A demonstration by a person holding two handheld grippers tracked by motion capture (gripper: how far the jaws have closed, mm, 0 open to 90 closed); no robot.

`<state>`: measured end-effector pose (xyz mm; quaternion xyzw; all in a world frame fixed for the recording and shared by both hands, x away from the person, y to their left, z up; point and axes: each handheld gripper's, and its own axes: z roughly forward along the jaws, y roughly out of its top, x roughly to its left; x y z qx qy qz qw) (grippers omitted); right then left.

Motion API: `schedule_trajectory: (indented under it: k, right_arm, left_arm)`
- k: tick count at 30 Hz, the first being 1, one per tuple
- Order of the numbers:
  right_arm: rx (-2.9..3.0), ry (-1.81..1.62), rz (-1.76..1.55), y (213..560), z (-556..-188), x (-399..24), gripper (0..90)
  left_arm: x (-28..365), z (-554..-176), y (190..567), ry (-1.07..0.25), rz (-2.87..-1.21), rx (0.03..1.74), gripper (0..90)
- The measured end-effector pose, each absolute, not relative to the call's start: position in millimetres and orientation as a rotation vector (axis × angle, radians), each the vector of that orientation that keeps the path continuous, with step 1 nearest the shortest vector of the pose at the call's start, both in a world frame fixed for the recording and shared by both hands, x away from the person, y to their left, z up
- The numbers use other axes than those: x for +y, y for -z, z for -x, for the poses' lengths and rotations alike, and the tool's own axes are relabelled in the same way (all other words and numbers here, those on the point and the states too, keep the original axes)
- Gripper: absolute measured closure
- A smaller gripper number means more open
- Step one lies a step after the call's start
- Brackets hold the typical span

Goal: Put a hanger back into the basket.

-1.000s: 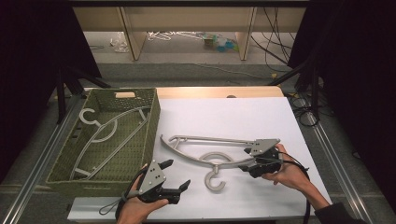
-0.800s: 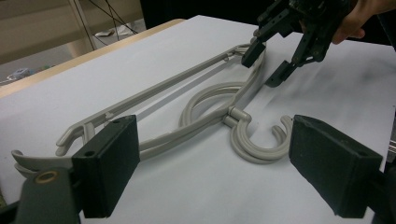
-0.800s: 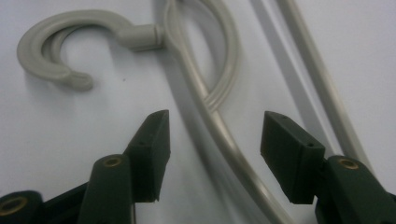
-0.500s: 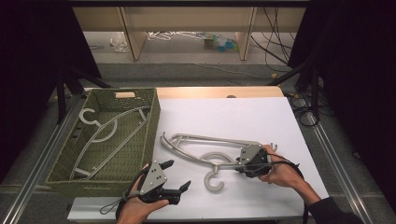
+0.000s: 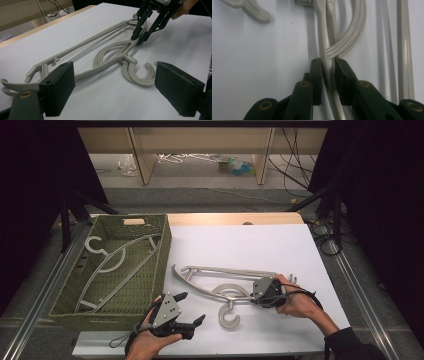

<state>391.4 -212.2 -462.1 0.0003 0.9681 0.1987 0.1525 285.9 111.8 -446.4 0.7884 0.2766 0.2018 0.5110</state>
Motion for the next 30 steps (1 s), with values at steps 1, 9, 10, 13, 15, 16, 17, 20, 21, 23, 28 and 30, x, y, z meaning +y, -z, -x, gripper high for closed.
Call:
schedule_trajectory:
  k: [1, 9, 10, 13, 15, 16, 17, 20, 21, 23, 28, 30]
  right_arm:
    - [2.786, -0.563, 0.012, 462, -391, -212, 78.0]
    - [2.778, -0.560, 0.127, 448, -387, -212, 80.5]
    - [2.782, -0.568, 0.121, 445, -386, -213, 80.7]
    - [2.772, -0.582, 0.112, 436, -386, -217, 81.0]
    - [2.763, -0.589, 0.111, 431, -386, -220, 81.1]
    - [2.763, -0.589, 0.111, 431, -386, -220, 81.1]
    - [2.773, -0.603, 0.110, 427, -384, -221, 81.2]
    - [2.773, -0.636, 0.121, 419, -381, -224, 81.4]
    - [2.771, -0.643, 0.124, 417, -380, -224, 81.5]
    - [2.781, -0.657, 0.138, 412, -377, -226, 81.5]
    - [2.788, -0.654, 0.182, 405, -370, -226, 81.5]
    - [2.808, -0.665, 0.172, 404, -369, -227, 81.5]
  left_arm:
    - [112, -286, 447, -0.487, -1.904, 0.663, 16.6]
    - [109, -288, 448, -0.489, -1.922, 0.654, 17.5]
    - [109, -288, 448, -0.492, -1.919, 0.652, 17.7]
    - [108, -293, 447, -0.545, -1.934, 0.626, 18.7]
    - [106, -297, 447, -0.546, -1.919, 0.617, 19.5]
    - [106, -297, 447, -0.546, -1.919, 0.617, 20.1]
    - [103, -301, 448, -0.566, -1.922, 0.590, 21.3]
    - [98, -307, 449, -0.622, -1.949, 0.557, 23.2]
    - [96, -309, 449, -0.641, -1.950, 0.550, 23.8]
    - [91, -313, 451, -0.644, -1.966, 0.509, 24.5]
    - [77, -321, 460, -0.668, -2.062, 0.396, 27.3]
    - [72, -322, 463, -0.689, -2.099, 0.354, 28.2]
